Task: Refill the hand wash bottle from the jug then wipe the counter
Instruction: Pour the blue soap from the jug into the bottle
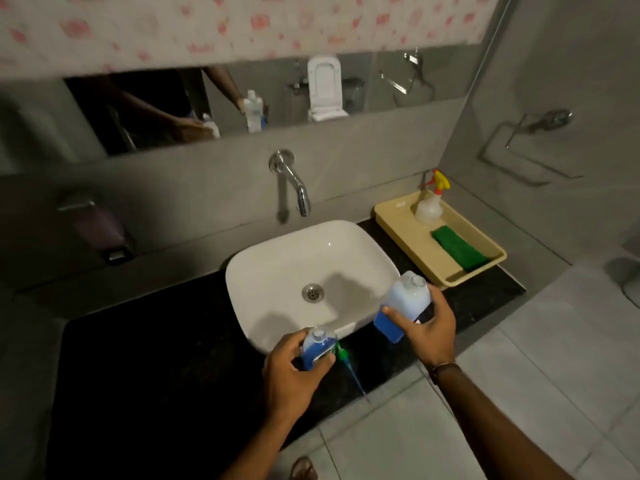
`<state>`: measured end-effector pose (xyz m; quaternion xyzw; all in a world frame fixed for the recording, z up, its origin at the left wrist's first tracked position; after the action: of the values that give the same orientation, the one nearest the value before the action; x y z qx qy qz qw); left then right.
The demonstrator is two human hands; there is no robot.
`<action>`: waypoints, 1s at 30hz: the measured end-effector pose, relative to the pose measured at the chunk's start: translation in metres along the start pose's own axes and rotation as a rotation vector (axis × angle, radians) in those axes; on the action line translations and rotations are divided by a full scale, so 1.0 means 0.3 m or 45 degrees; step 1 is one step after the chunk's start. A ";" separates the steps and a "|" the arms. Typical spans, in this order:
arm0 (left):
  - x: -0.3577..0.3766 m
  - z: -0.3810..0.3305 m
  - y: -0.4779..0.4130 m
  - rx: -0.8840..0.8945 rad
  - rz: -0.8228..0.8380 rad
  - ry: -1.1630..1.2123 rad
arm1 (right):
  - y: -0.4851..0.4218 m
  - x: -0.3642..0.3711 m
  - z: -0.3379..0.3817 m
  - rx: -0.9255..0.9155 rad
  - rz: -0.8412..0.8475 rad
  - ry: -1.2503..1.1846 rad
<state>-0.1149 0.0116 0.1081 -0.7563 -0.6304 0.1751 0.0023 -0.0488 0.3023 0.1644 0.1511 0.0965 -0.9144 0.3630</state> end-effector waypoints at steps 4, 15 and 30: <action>-0.120 -0.181 -0.095 0.060 -0.058 0.079 | 0.003 0.026 0.309 -0.200 0.143 -0.057; -0.538 -0.649 -0.304 0.320 -0.235 0.103 | 0.099 0.260 1.027 -0.693 0.417 0.086; -0.743 -0.861 -0.384 0.480 -0.269 0.111 | 0.155 0.332 1.460 -1.144 0.193 0.623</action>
<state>-0.1875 -0.1216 0.4346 -0.6790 -0.6617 0.2558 0.1892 -0.1756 0.0805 0.5366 0.1964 0.5504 -0.6917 0.4243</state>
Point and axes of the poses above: each hand's wrist, its own y-axis away from the middle knuckle, its own x-axis out of the palm, z = x × y, the point moved 8 cm from there along -y, towards the middle knuckle, and after that the axes turned 11 degrees about x, right-handed, at the moved point
